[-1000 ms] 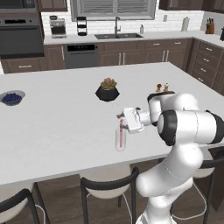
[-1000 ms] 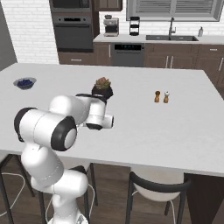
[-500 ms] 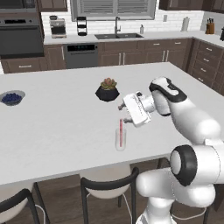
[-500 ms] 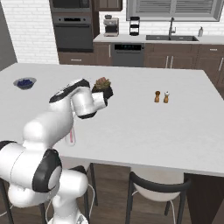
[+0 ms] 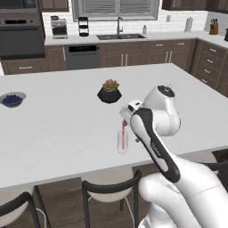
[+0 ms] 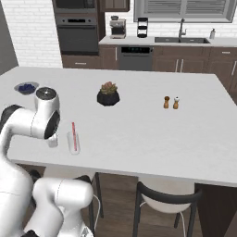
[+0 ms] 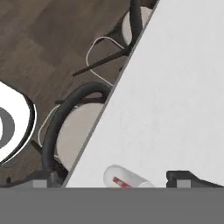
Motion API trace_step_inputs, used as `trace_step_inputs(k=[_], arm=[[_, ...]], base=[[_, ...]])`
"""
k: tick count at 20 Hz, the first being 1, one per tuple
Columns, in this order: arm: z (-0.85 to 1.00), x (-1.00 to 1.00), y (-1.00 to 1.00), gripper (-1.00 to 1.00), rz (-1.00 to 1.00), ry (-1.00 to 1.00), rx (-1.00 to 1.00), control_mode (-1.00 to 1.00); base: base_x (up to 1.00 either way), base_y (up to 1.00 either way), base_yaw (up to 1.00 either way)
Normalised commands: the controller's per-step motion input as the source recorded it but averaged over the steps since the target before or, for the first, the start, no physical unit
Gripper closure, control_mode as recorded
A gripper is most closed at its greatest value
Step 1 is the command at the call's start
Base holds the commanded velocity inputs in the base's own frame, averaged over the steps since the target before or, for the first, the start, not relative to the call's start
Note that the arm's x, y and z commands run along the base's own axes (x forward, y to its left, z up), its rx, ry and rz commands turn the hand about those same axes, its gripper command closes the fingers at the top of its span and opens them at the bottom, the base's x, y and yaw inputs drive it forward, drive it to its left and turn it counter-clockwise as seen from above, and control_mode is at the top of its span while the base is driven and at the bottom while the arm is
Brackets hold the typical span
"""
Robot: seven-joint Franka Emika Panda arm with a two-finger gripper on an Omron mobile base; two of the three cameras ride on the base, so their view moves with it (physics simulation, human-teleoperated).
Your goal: Take a straw from the drawer in front and place it inside the glass cup on the dining counter.
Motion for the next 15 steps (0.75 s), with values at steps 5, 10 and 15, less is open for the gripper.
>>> trace_step_inputs(k=[5,10,15], arm=[[-0.01,-1.0,-0.61,-1.0,0.0,-0.68,-0.74,-1.0],[-0.03,-1.0,-1.0,-1.0,0.0,-0.71,-0.18,-1.0],[-0.08,-1.0,-1.0,-1.0,0.0,-0.63,0.09,-1.0]], base=[[0.0,0.0,0.0],[0.0,0.0,0.0],[0.0,0.0,0.0]])
